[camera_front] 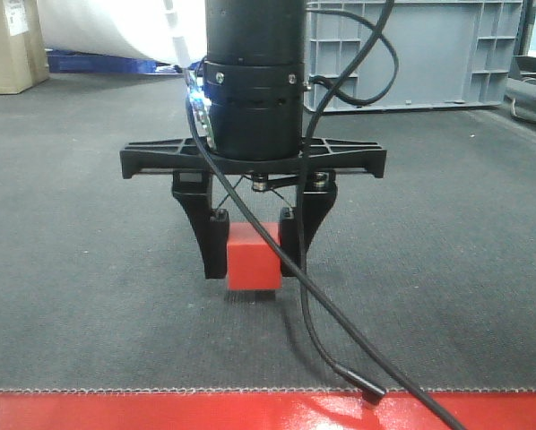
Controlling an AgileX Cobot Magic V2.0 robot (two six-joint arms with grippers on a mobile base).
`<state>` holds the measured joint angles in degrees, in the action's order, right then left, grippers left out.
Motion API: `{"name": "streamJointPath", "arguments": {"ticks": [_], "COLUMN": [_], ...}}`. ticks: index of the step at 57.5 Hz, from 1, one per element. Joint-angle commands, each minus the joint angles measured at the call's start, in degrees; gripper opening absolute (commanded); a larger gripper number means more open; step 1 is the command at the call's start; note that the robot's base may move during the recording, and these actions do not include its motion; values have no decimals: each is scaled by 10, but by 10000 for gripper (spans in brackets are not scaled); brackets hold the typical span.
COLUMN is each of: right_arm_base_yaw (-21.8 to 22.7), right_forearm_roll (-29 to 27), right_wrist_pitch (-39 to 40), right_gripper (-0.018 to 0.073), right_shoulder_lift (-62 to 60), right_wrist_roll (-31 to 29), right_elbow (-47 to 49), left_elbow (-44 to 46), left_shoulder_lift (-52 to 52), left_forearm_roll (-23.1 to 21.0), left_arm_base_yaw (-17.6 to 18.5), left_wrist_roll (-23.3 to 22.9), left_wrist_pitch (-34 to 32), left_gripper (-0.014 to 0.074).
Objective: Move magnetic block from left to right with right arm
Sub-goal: 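Lower the red cube onto the table with the right gripper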
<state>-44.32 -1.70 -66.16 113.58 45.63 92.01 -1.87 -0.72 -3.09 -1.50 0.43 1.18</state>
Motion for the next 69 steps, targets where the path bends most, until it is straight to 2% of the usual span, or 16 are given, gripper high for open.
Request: {"name": "streamJointPath", "arguments": {"ticks": [1,15,28,34,49,69], "right_arm_base_yaw": [1,3,4,3,1,-4], "right_forearm_roll": [6,17,21,21,28,80], "right_wrist_pitch": [-3,-6,-1,4,5,5], "right_gripper": [304,314,463,503,505,505], "right_shoulder_lift": [-29,-24,-17,-17,-21,-101], "right_wrist_roll": [4,3,3,3,3,-4], "right_elbow": [18,18,18,18,18,18], "left_elbow": [-5,-5,-5,-5,-5,-5], "left_shoulder_lift": [-5,-5,-5,-5,-5,-5], "left_forearm_roll": [-1,-1,-1,-1,-1,-1], "left_arm_base_yaw": [4,4,4,4,4,4], "left_wrist_roll": [-4,-4,-4,-4,-4,-4], "left_wrist_pitch": [-46,-46,-46,-46,-46,-46], "left_gripper": [-126,-126,-126,-126,-126,-126]}}
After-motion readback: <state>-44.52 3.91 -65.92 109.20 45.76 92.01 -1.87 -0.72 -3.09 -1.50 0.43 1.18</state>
